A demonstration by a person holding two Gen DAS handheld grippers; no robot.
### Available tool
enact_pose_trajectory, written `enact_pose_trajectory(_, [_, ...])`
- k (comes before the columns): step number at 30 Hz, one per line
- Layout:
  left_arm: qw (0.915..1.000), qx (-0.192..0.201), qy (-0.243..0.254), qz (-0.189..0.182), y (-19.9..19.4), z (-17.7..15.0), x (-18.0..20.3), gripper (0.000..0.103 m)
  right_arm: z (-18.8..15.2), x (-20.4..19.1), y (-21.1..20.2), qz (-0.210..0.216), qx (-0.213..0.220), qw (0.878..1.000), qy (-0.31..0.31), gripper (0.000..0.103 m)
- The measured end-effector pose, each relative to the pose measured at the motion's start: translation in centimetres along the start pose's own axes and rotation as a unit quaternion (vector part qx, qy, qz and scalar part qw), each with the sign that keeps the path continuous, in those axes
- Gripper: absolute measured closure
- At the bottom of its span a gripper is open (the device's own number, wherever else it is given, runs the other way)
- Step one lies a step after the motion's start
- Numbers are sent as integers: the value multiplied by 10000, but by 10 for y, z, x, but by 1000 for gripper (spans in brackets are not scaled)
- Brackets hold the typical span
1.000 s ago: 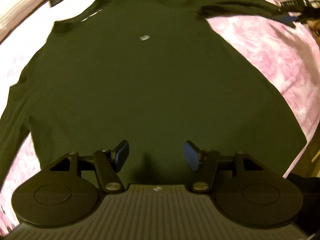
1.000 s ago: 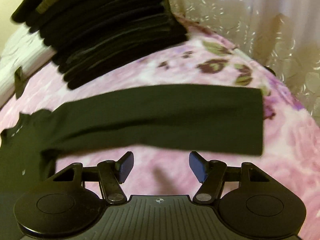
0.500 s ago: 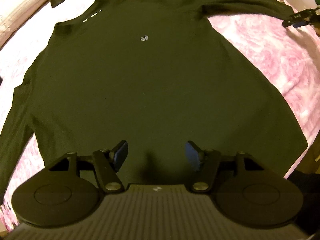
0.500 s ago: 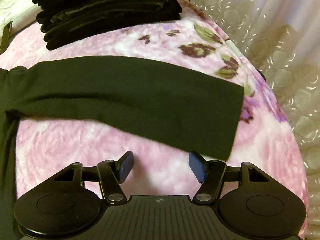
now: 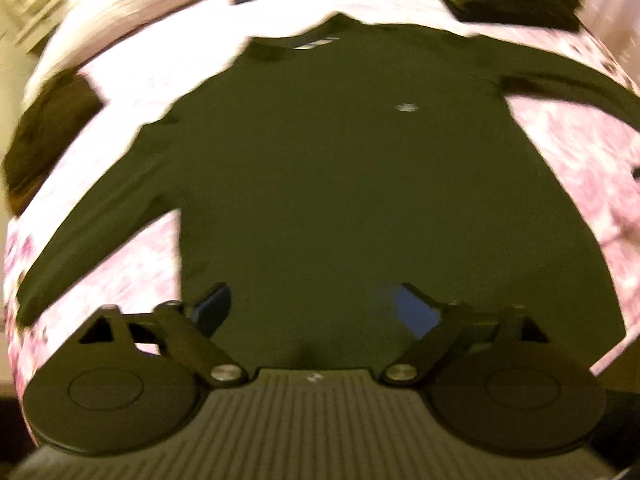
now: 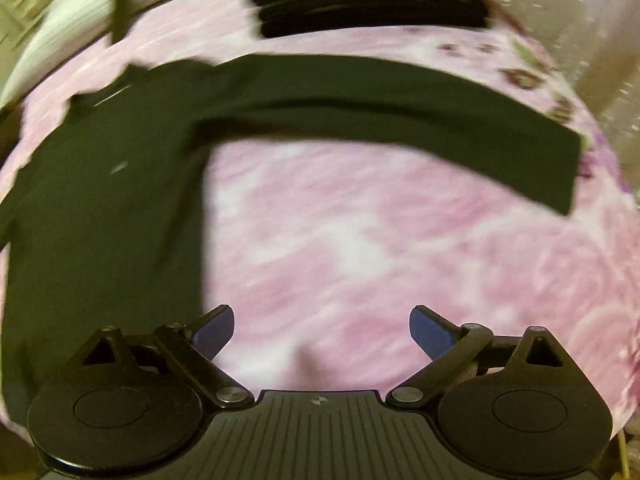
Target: Fold clothes
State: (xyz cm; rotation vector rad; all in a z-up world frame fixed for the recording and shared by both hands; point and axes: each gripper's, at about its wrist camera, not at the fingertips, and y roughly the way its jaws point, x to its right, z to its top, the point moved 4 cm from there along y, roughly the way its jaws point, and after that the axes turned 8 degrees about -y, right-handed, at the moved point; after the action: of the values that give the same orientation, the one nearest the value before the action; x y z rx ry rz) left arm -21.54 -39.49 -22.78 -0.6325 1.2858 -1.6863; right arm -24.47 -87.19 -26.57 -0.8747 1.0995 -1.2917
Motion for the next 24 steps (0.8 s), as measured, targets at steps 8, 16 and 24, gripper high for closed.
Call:
enact_pose_trajectory(8, [9936, -102, -1078, 313, -23, -54, -127, 2, -12, -134, -26, -134, 15, 9966, -809, 6])
enact_pose_trajectory(16, [9969, 608, -434, -265, -47, -66, -237, 2, -39, -244, -75, -907, 537, 9943, -126, 5])
enact_pose_trajectory(24, [9954, 810, 49, -518, -61, -75, -310, 2, -84, -304, -105, -1136, 352, 9912, 589, 0])
